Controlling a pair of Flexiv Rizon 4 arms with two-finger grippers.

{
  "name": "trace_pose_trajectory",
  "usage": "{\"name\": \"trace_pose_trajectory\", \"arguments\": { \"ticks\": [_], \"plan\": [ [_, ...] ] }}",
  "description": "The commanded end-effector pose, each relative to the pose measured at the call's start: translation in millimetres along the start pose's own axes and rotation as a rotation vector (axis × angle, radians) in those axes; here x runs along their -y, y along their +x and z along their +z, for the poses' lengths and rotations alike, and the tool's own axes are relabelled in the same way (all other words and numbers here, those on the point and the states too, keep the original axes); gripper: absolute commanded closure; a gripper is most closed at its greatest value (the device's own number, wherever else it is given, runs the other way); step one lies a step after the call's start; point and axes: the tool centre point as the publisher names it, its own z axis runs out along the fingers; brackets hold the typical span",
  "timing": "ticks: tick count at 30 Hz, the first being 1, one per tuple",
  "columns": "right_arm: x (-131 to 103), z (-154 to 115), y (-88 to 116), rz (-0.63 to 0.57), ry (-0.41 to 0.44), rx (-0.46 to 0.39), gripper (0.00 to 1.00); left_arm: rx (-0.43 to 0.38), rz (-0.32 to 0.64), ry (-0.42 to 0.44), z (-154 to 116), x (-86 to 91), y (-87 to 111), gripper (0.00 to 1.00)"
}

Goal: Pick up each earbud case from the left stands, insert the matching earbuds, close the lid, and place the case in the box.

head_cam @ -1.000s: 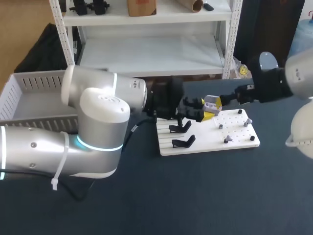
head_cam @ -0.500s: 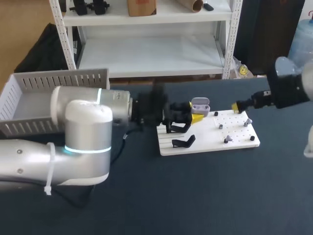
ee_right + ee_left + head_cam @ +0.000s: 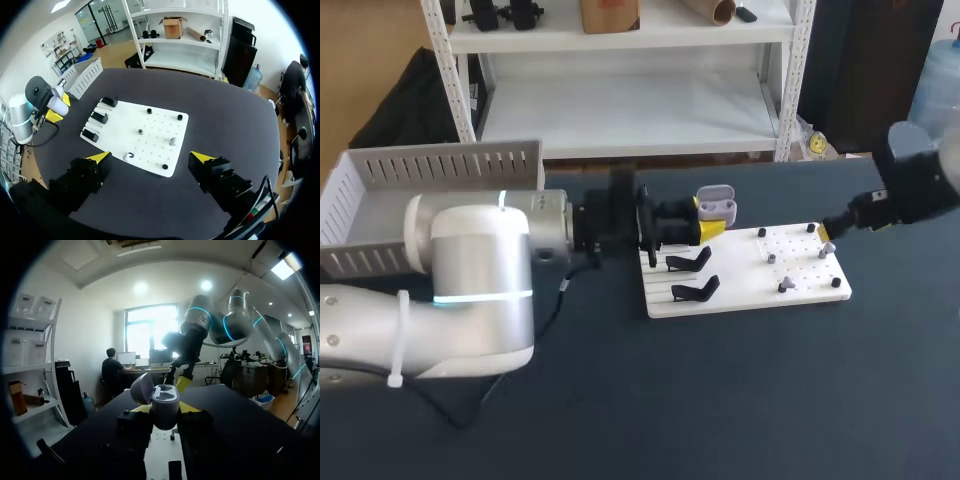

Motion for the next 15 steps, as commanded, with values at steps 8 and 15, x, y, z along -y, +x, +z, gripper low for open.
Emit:
{"name": "trace_pose_trajectory", "arguments": {
  "ticks": [8,15],
  "plan": [
    [11,9,11,-0.012,0.274,-0.046,0.00,-0.029,-0.061,-0.007,7,-16.3,-0.4,1.00],
    [16,8,12,-0.038,0.305,-0.070,0.00,-0.014,-0.035,0.040,10,-19.0,-0.3,1.00]
  ]
}}
